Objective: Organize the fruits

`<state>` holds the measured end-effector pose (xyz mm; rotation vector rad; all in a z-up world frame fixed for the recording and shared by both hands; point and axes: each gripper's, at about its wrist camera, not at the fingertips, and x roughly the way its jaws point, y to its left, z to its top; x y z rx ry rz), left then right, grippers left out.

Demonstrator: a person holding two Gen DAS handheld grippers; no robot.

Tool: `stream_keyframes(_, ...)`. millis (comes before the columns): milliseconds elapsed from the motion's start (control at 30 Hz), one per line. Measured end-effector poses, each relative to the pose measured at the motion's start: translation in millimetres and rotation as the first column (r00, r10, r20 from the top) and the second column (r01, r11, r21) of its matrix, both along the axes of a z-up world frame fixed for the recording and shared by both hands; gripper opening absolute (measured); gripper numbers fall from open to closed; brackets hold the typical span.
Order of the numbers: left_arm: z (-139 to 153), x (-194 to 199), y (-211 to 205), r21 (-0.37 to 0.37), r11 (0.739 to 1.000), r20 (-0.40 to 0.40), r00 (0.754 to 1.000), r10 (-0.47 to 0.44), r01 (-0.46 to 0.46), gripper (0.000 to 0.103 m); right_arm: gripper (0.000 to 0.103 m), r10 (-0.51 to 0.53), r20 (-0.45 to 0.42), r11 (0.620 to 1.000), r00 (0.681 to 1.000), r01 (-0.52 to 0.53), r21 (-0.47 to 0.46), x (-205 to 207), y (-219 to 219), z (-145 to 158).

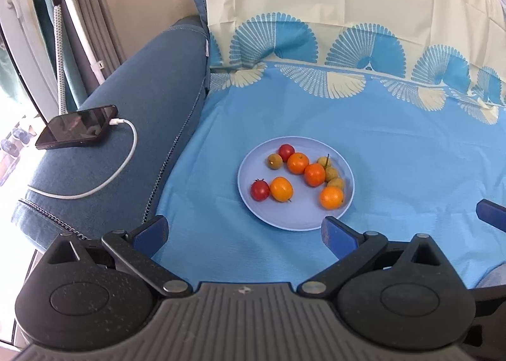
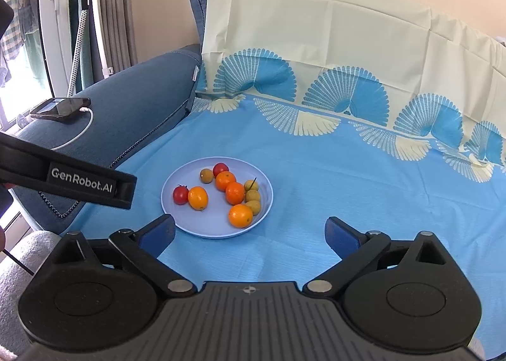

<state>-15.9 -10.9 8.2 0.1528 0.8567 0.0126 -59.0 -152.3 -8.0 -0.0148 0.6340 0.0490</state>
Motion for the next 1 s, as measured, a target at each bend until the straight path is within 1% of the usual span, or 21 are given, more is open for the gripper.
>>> stream_keyframes(767,-2.3,5.2,3.1,0.001,1.000,-0.013,1.000,0.007,-0.007,0.103,0.102,0.002,-0.003,1.000,1.000,-0.002,-0.009,3.6,3.5,0.3)
stream_keyframes(900,-3.7,6.4,1.8,0.007,1.000,-0.019,1.000,0.007,-0.007,0.103,0.102,0.005,-0.003,1.000,1.000,-0.005,-0.011,4.9,3.2,1.2)
stream_keyframes(1000,-5.0,6.5,0.7,0.026,1.000,-0.017,1.000,0.011,-0.011,0.103,0.102,0.008,-0.003,1.000,1.000,-0.008,-0.011,6.6,3.0,2.0)
